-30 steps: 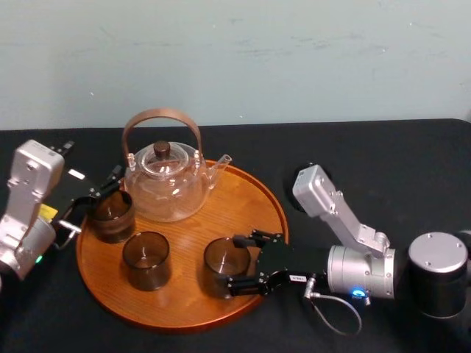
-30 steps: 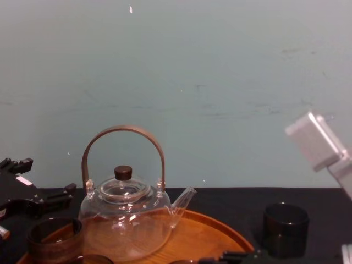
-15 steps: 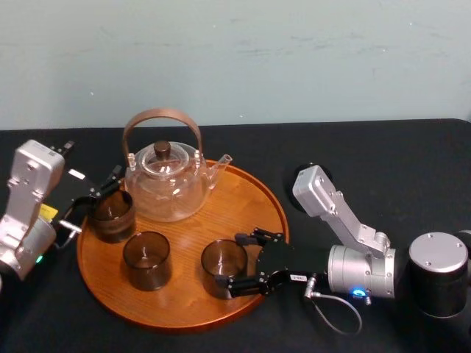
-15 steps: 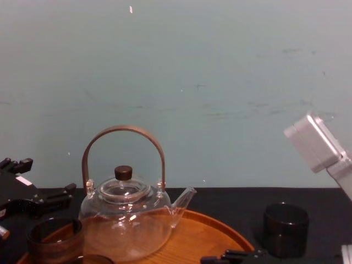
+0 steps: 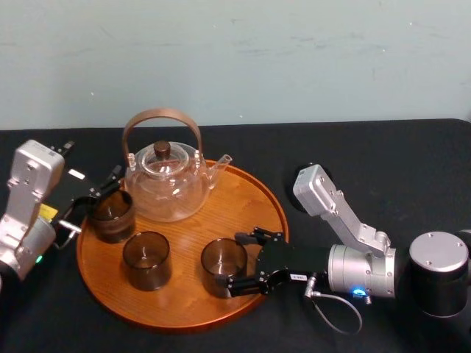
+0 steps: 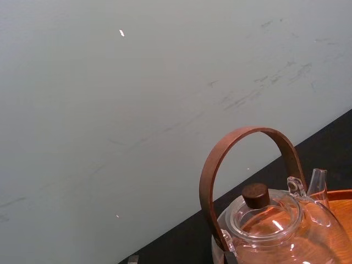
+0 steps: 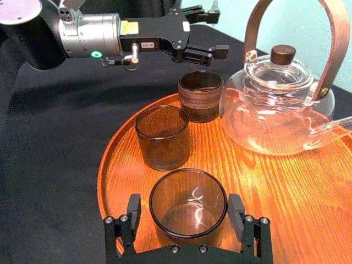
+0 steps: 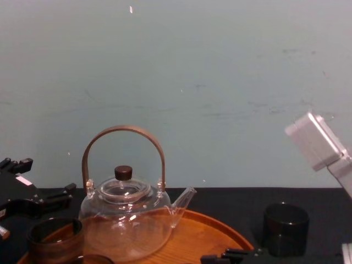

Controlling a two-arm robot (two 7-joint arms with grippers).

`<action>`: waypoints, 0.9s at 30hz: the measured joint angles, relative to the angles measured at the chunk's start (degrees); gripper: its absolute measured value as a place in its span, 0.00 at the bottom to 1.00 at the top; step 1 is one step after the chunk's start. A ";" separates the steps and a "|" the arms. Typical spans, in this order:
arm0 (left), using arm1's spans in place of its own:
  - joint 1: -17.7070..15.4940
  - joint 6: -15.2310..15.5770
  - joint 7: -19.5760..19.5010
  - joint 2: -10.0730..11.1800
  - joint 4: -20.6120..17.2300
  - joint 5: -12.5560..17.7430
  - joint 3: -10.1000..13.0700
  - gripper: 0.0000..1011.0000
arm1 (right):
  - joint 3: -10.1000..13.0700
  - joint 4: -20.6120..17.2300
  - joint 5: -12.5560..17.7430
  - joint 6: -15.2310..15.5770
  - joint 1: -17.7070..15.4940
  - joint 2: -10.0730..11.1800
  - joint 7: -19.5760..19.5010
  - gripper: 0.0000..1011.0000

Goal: Pick up the glass from the table and place it on the tray.

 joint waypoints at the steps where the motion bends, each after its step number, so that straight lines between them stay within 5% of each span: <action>1: 0.00 0.00 0.00 0.00 0.00 0.00 0.00 0.99 | 0.01 -0.01 0.01 0.01 0.00 0.01 0.01 0.99; 16: 0.00 0.00 0.00 0.00 0.00 0.00 0.00 0.99 | 1.15 -1.26 1.34 -0.22 -0.92 1.50 0.50 0.99; 27: 0.00 0.00 0.00 0.00 0.00 0.00 0.00 0.99 | 4.19 -6.13 3.47 -0.89 -4.86 6.74 -0.30 0.99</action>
